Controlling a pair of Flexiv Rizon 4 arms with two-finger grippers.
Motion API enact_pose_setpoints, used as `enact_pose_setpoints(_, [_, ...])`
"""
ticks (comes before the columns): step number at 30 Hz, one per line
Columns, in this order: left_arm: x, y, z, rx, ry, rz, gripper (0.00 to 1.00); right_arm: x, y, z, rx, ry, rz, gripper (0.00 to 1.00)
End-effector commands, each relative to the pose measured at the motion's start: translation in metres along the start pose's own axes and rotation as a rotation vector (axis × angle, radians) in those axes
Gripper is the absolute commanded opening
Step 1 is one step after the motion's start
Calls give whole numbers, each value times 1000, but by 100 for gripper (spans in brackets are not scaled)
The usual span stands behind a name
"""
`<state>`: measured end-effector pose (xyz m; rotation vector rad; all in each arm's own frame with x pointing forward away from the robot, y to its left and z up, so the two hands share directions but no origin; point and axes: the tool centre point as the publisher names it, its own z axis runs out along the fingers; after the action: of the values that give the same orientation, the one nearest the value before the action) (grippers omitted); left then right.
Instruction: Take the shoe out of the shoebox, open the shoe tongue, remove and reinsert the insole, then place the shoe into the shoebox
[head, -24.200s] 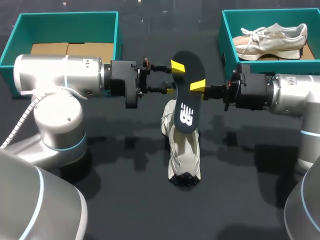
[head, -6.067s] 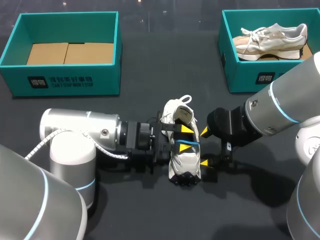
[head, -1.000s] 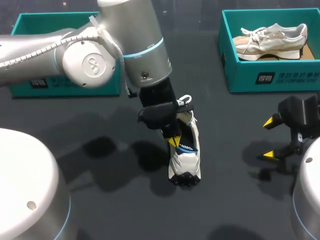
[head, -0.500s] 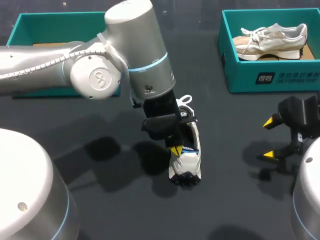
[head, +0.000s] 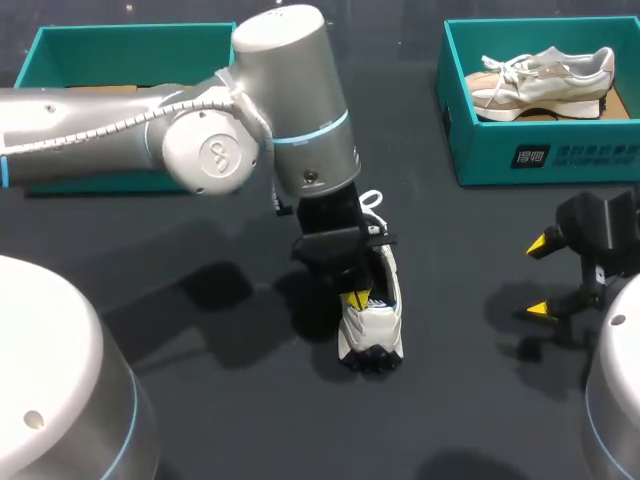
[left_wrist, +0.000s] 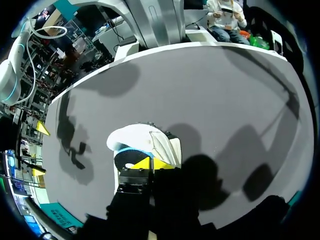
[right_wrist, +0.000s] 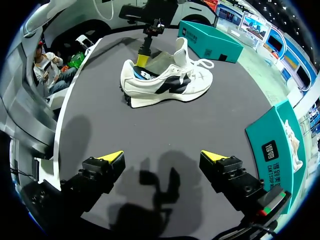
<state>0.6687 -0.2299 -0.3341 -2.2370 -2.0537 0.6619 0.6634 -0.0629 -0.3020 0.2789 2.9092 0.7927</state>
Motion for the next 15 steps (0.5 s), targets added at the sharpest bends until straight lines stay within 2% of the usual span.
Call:
enact_pose_setpoints(1, [5,-5,-16,-24,-22,18,0,2,0,0,1,-3,-1,100])
enact_pose_setpoints(6, [-3,-6,-29,-44,-39,38,0,2,0,0,1,-3,-1,100])
enact_pose_setpoints(15, [-24,3,2,-30,7,33,0,2,0,0,1,-3,-1,100])
